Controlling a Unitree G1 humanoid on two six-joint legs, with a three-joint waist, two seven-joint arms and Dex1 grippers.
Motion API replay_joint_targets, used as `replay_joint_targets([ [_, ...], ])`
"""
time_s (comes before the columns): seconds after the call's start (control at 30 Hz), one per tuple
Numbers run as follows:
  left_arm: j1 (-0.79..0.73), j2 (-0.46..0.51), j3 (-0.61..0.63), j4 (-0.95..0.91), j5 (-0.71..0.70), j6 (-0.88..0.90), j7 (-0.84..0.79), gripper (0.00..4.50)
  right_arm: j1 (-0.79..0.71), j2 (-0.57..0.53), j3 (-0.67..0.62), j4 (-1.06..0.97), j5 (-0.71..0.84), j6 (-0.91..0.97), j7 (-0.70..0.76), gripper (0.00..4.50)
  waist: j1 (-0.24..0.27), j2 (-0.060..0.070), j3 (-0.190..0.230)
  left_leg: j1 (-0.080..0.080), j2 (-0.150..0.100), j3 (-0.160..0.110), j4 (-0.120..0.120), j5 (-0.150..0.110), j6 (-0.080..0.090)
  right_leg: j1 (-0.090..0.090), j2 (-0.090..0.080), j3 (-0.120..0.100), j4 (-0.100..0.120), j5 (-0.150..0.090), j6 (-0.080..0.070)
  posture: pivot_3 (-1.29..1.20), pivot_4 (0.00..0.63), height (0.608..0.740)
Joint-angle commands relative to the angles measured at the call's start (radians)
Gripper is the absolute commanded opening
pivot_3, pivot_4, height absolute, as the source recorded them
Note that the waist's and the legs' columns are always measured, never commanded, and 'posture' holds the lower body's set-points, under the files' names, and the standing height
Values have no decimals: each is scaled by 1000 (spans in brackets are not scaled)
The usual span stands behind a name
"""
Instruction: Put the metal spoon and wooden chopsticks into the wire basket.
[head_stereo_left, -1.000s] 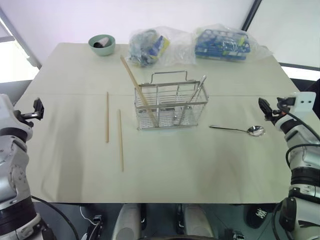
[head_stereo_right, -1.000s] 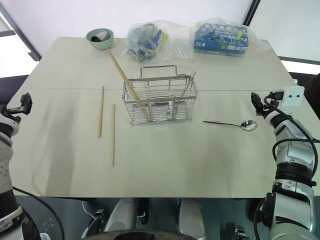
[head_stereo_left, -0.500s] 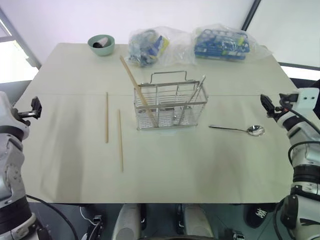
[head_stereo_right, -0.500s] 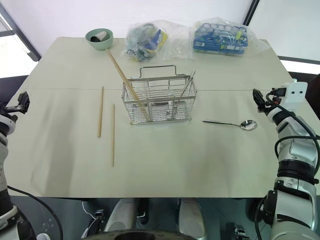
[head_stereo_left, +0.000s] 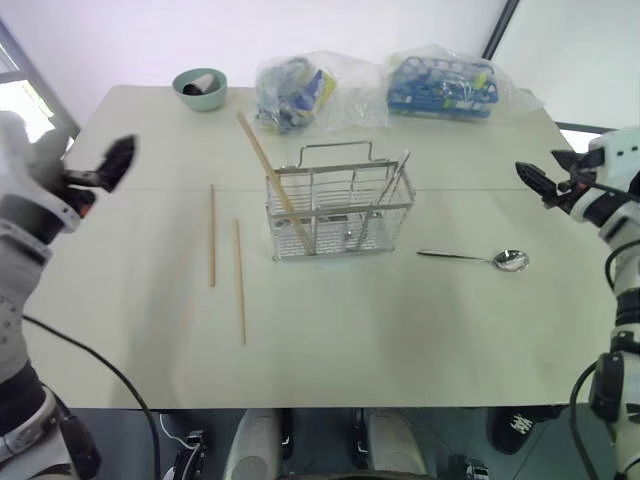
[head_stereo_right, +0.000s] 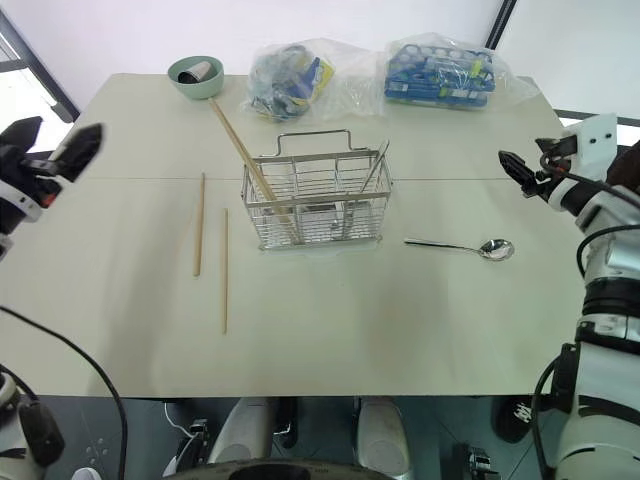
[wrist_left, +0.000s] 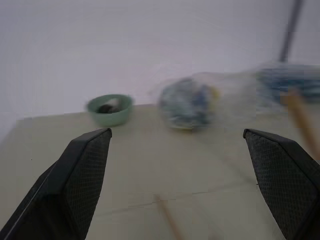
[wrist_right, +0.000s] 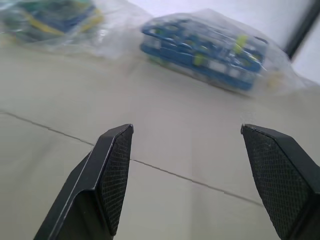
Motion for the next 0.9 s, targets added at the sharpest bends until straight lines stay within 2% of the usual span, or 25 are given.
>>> replay_joint_targets([
  [0.03,4,67,-27,-73,-188,59,-109,4429,-66,-45,79,39,-43,-21,190,3539,-1,0,0,0,0,0,0,0,0,0,0,0,0,0,0,0,150,717],
  [0.1,12,106,-61,-84,-236,70,-162,4429,-100,-52,136,73,-78,-40,292,3539,-2,0,0,0,0,0,0,0,0,0,1,0,0,0,0,0,150,717],
  [0.23,44,179,-140,-108,-238,47,-278,4429,-156,-51,232,150,-145,-74,459,3539,-1,3,2,0,0,1,0,0,0,-1,1,1,0,0,0,0,150,717],
  [0.37,70,239,-250,-133,-136,-23,-376,4429,-209,-34,314,252,-223,-109,556,3539,2,3,2,0,-1,1,0,0,0,-2,1,1,0,0,0,0,150,717],
  [0.6,16,233,-402,-107,-26,-109,-427,4429,-287,4,420,417,-368,-176,584,3539,0,3,2,-1,-1,1,0,3,-5,-2,1,1,0,0,0,0,150,717],
  [0.9,-10,205,-422,-108,-6,-116,-402,4429,-294,21,497,512,-508,-259,534,3539,0,3,2,-1,-1,2,0,3,-6,-2,1,2,0,0,0,0,150,717],
])
